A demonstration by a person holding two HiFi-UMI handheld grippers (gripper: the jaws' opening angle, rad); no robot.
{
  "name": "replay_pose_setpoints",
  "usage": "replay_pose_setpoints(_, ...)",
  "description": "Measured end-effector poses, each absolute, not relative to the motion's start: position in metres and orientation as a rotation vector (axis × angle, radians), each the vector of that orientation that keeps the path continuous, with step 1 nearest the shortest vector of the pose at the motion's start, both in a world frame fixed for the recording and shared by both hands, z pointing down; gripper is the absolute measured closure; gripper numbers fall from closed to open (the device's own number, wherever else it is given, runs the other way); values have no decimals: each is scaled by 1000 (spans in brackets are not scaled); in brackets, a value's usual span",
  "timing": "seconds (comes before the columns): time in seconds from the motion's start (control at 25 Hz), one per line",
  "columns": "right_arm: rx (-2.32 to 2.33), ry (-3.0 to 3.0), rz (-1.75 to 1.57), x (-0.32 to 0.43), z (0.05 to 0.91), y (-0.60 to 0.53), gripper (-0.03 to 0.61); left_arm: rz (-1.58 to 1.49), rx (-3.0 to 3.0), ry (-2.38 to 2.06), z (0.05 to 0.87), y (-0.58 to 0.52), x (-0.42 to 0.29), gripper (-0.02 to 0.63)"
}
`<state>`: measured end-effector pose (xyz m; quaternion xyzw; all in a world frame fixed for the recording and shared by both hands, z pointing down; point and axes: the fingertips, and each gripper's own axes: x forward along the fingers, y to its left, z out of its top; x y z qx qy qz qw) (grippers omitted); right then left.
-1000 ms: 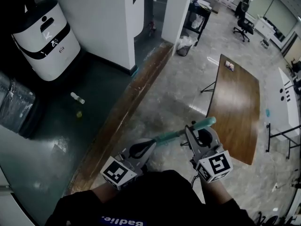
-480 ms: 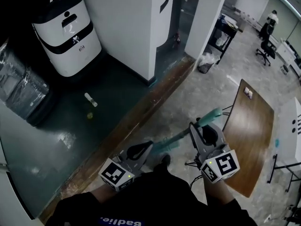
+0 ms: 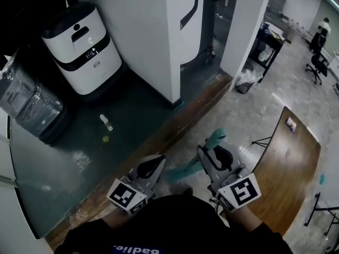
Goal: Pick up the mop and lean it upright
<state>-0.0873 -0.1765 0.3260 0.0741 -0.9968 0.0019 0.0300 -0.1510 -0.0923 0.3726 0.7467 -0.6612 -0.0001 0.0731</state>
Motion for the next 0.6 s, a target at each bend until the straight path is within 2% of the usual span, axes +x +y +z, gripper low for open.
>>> replay_pose_setpoints(0.6,298,-3073,43,-109,328,-275,471,16,2247,-1939,387,-188,-178,594)
